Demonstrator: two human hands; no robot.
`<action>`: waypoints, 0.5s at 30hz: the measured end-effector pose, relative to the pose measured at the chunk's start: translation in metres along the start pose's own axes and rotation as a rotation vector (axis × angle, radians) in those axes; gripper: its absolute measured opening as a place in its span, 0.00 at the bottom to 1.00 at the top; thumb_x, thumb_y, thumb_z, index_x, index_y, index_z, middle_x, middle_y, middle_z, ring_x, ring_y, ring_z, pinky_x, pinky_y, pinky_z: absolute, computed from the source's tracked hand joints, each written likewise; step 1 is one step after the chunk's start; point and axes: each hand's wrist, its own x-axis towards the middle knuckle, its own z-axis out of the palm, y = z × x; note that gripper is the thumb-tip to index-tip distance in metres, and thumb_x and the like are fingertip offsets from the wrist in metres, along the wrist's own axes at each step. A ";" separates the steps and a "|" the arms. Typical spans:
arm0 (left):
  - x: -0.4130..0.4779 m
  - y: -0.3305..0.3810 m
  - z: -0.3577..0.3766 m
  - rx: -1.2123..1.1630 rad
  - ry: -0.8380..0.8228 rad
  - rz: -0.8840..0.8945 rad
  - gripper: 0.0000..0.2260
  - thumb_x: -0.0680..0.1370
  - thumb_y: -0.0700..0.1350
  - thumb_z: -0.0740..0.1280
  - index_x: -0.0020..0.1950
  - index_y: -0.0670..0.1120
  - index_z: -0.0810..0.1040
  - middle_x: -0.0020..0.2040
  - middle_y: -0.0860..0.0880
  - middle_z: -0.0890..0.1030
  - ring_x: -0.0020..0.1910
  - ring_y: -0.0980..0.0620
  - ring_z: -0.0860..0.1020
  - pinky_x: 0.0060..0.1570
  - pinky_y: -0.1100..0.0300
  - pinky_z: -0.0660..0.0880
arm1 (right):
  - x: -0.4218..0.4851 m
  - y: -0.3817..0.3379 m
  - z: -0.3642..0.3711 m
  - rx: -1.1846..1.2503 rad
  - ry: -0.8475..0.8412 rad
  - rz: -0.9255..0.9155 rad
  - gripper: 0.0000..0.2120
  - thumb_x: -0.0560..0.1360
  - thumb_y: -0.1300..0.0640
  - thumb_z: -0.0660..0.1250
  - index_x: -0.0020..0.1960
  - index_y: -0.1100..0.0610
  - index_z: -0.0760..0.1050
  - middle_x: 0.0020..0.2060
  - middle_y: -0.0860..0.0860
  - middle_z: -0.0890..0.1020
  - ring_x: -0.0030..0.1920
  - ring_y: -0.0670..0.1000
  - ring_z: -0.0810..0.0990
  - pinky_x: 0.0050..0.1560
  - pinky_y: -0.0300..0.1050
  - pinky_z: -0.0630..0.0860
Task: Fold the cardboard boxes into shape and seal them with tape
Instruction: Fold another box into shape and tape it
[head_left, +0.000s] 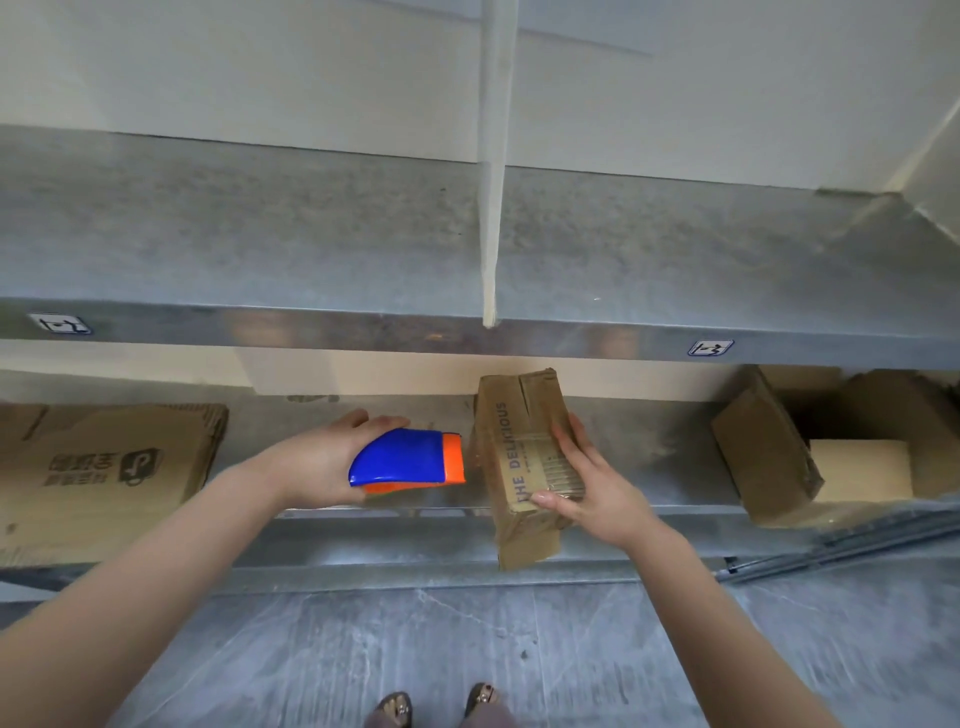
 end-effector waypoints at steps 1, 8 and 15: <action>0.001 0.001 0.001 -0.018 -0.007 -0.005 0.35 0.70 0.53 0.71 0.74 0.60 0.59 0.53 0.54 0.70 0.49 0.51 0.76 0.52 0.57 0.75 | 0.000 -0.001 0.001 0.002 0.005 -0.003 0.51 0.60 0.18 0.54 0.75 0.32 0.38 0.75 0.31 0.37 0.75 0.43 0.60 0.62 0.49 0.75; 0.023 0.013 0.028 -0.076 0.030 -0.029 0.35 0.68 0.61 0.70 0.72 0.57 0.62 0.50 0.53 0.71 0.47 0.53 0.74 0.49 0.60 0.72 | 0.001 -0.001 0.003 0.017 0.034 -0.001 0.51 0.59 0.17 0.55 0.75 0.32 0.39 0.75 0.32 0.38 0.74 0.43 0.62 0.58 0.48 0.77; 0.016 -0.036 0.033 0.109 -0.095 -0.155 0.32 0.71 0.55 0.69 0.73 0.60 0.59 0.52 0.52 0.68 0.54 0.47 0.75 0.51 0.55 0.75 | 0.002 0.002 0.006 0.043 0.058 -0.001 0.49 0.62 0.21 0.58 0.76 0.33 0.41 0.74 0.28 0.37 0.74 0.41 0.61 0.60 0.48 0.76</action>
